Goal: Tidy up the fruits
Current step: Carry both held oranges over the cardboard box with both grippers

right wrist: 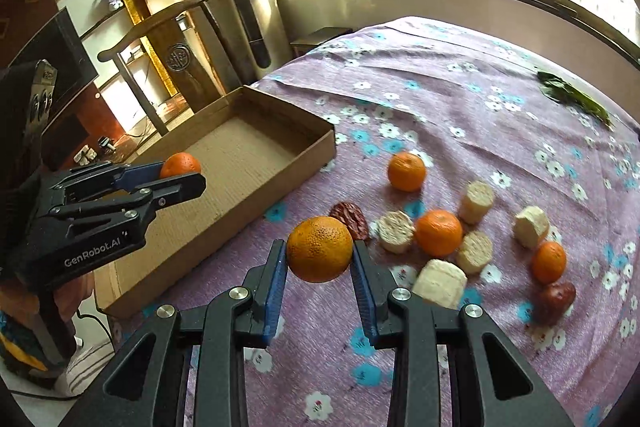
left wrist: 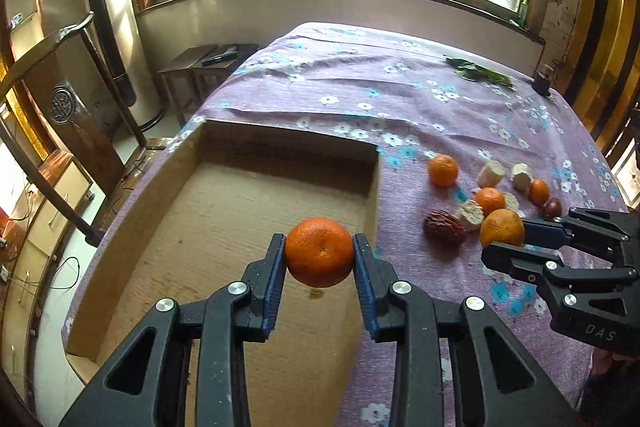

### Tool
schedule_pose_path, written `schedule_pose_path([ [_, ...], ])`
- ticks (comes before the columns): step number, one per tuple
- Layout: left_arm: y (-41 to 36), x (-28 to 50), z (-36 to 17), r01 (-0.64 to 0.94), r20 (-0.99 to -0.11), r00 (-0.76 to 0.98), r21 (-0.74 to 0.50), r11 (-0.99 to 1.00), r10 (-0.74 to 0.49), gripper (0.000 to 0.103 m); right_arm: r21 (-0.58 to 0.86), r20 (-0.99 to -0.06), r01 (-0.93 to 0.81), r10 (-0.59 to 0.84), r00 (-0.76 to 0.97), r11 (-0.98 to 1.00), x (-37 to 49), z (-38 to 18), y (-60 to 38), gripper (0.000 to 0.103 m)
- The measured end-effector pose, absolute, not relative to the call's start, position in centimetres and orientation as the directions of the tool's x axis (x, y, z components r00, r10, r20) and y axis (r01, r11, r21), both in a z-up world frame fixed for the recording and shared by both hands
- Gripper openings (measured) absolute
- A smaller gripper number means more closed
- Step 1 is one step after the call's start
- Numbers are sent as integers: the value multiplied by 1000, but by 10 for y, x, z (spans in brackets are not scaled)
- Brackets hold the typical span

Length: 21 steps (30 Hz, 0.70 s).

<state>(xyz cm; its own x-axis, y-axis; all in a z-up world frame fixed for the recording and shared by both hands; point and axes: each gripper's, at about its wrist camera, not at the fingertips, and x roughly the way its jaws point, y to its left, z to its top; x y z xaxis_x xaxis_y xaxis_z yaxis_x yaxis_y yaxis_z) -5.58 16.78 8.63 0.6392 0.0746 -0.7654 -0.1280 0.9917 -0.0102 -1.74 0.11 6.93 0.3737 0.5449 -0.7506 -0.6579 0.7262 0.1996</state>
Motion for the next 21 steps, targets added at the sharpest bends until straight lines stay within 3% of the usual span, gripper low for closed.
schedule_pose_path([
  [21,243,-5,48,-289,-843,528,-62,955,105,32,209,-809,-759,545,221,617,34,29,129,35],
])
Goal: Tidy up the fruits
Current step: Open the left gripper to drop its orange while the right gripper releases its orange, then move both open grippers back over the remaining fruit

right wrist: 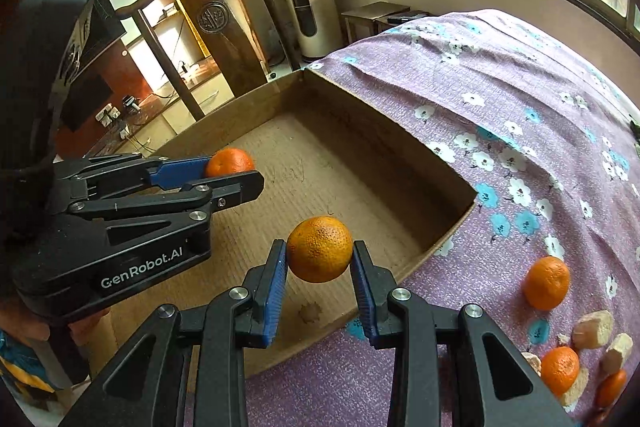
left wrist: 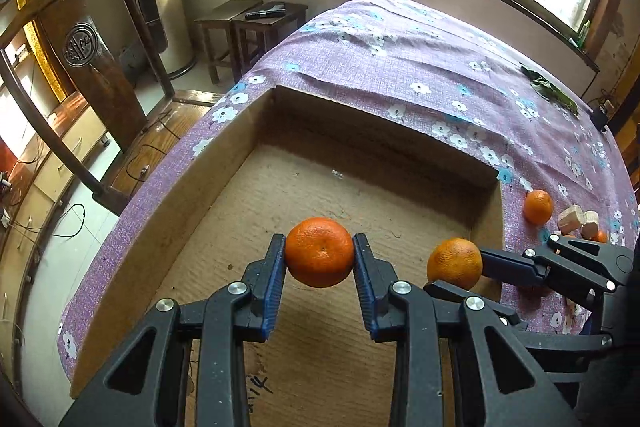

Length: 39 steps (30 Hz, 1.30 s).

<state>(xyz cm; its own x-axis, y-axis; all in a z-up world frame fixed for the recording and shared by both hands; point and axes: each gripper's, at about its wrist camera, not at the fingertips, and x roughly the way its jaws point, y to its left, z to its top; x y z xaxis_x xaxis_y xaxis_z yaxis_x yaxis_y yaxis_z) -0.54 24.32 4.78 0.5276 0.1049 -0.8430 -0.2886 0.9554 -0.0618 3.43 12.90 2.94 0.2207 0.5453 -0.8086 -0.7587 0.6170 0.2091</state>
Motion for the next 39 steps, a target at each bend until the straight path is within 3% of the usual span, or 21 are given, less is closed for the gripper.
schedule_pose_path([
  [9,251,-10,39,-331,-860,498,-72,941,110,33,159,-819,-776,521,242,611,34,26,139,37],
  [12,251,-14,43,-347,-848,515,-72,935,126,63,151,-817,-774,518,253,615,31,31,132,42],
  [18,244,-27,55,-342,-826,548,-76,937,133,72,151,-792,-764,539,286,627,17,50,104,48],
  [22,227,-39,67,-314,-798,587,-68,947,138,72,145,-775,-743,542,325,653,5,63,74,54],
  [30,169,-56,84,-201,-753,652,-58,978,89,75,129,-774,-667,495,395,734,-11,68,14,56],
  [39,107,-60,79,-88,-749,663,-67,994,9,79,121,-783,-556,423,456,823,-24,65,-54,70],
])
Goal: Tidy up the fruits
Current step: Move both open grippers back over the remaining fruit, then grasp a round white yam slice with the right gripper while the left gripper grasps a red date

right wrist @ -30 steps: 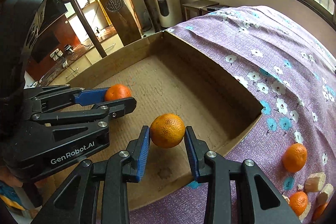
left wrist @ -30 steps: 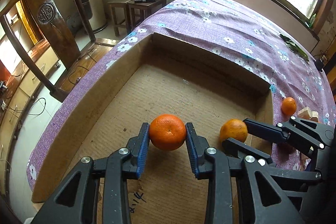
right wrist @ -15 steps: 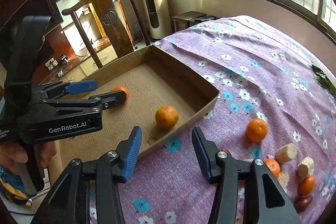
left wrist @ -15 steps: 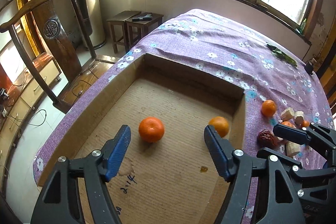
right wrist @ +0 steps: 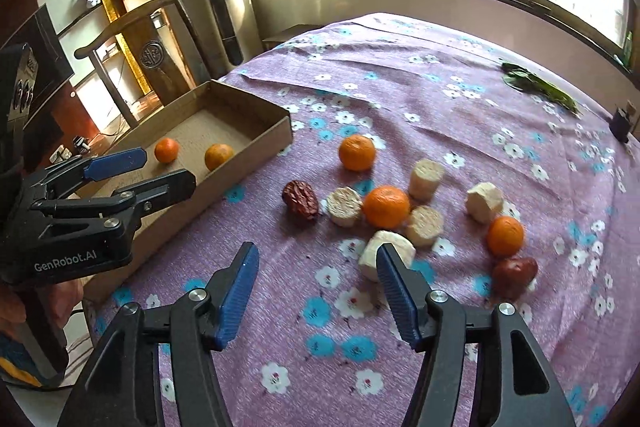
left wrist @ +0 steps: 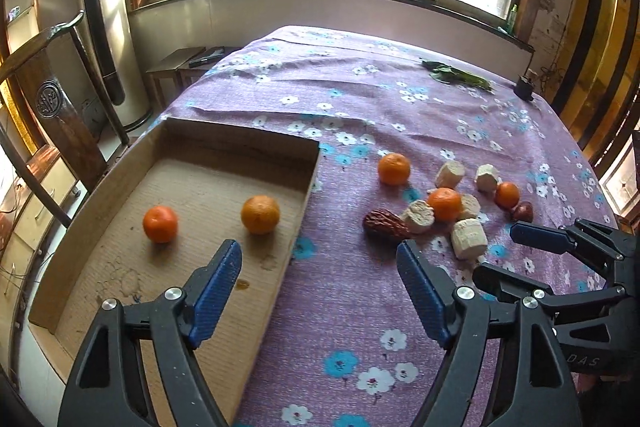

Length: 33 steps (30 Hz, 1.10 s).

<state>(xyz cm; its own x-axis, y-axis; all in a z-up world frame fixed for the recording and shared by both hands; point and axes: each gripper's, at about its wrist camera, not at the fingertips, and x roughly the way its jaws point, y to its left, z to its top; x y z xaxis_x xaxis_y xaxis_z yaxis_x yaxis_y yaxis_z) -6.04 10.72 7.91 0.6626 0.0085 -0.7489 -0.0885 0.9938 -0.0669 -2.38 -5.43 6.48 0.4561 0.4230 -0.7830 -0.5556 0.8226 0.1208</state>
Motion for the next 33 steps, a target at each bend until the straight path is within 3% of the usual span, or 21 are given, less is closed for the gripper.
schedule_pose_path([
  [13,70,-56,55,-5,-788,613,-77,997,-58,80,132,-803,-463,368,469,877,-28,44,-107,70],
  [26,96,-50,52,-58,-797,603,-82,995,-30,80,103,-793,-421,330,513,901,17,47,-93,70],
  [33,102,-47,51,-68,-797,603,-84,994,-26,80,84,-842,-425,292,453,901,54,35,-88,70],
])
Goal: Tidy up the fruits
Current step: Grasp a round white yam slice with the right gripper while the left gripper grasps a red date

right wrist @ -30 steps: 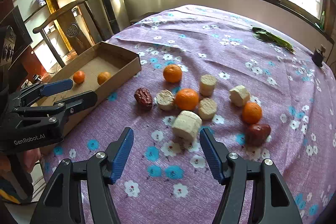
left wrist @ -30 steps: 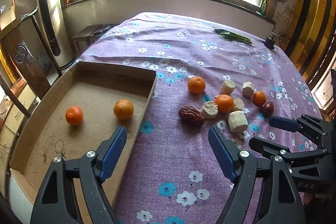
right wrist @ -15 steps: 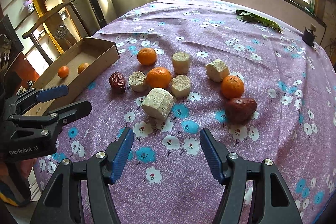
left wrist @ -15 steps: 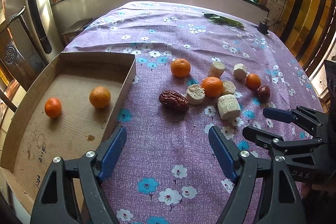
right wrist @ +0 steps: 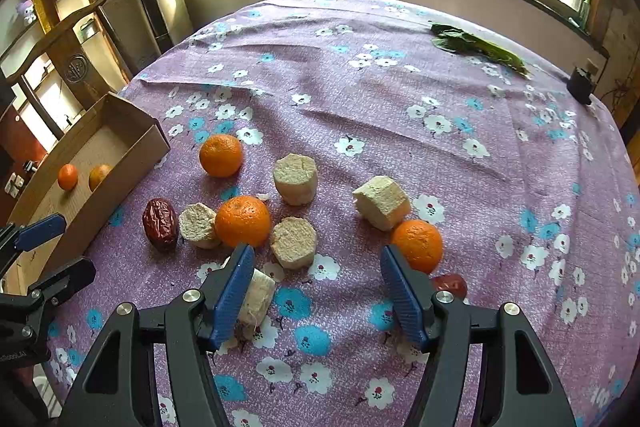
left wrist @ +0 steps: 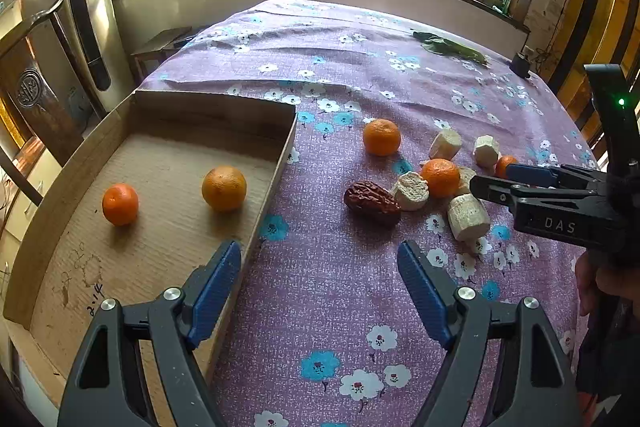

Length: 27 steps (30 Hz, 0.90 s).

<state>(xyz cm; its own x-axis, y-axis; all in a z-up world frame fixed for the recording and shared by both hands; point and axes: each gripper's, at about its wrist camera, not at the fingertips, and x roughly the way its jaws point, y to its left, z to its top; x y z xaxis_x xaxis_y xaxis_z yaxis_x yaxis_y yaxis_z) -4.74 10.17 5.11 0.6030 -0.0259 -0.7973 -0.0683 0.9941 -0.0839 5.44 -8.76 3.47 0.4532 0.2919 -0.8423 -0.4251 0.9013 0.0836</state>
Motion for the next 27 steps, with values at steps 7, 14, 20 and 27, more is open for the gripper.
schedule_pose_path([
  [7,101,-44,50,-76,-798,602,-86,993,-23,80,126,-849,-513,360,387,849,33,44,-85,71],
  [14,100,-44,54,-81,-794,607,-94,992,-26,80,122,-848,-531,367,383,838,4,36,-83,77],
  [20,101,-46,57,-84,-789,613,-97,992,-26,80,111,-824,-562,392,409,820,-12,45,-77,77],
  [27,101,-48,57,-87,-790,612,-100,991,-25,80,105,-834,-582,390,390,807,-6,23,-56,43],
])
